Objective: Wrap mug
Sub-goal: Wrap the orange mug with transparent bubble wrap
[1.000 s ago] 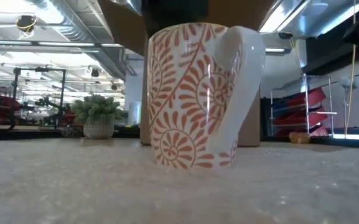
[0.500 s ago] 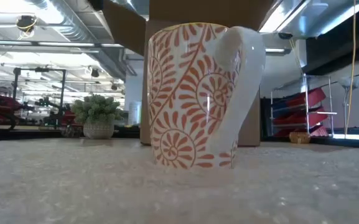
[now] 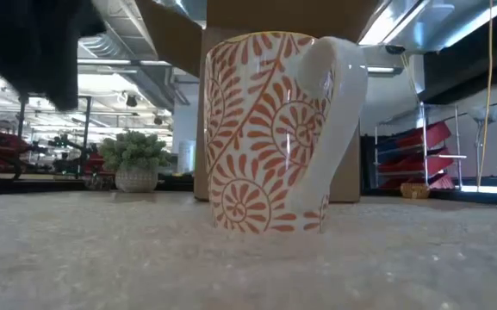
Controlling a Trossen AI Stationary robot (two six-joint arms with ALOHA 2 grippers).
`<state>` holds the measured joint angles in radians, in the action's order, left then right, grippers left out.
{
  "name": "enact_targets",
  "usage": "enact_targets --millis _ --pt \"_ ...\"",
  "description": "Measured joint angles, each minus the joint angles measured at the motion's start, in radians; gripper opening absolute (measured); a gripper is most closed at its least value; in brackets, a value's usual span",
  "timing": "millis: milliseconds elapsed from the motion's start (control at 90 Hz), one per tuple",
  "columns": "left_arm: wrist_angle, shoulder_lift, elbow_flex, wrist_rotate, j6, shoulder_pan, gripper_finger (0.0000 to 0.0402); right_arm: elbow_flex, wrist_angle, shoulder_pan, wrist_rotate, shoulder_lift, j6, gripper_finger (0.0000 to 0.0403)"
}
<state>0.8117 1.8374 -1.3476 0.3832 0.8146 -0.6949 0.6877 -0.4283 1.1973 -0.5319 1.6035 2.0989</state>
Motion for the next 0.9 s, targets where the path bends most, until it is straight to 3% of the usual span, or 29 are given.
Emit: enact_targets --millis 133,344,478,900 --pt "-0.1 0.0 0.053 0.009 -0.003 0.002 0.0144 -0.045 0.122 -0.011 -0.065 0.001 -0.006 0.0125" --pt "-0.186 0.0 0.087 0.025 -0.021 0.019 0.0144 -0.045 0.17 -0.058 -0.122 0.002 -0.148 0.0012" --pt "-0.223 0.0 0.087 0.039 -0.055 0.029 0.0144 0.012 0.195 -0.104 -0.177 0.002 -0.322 0.0011" --pt "-0.264 0.0 0.087 0.096 -0.094 0.055 0.0144 0.271 0.195 -0.333 -0.219 0.002 -1.03 0.0001"
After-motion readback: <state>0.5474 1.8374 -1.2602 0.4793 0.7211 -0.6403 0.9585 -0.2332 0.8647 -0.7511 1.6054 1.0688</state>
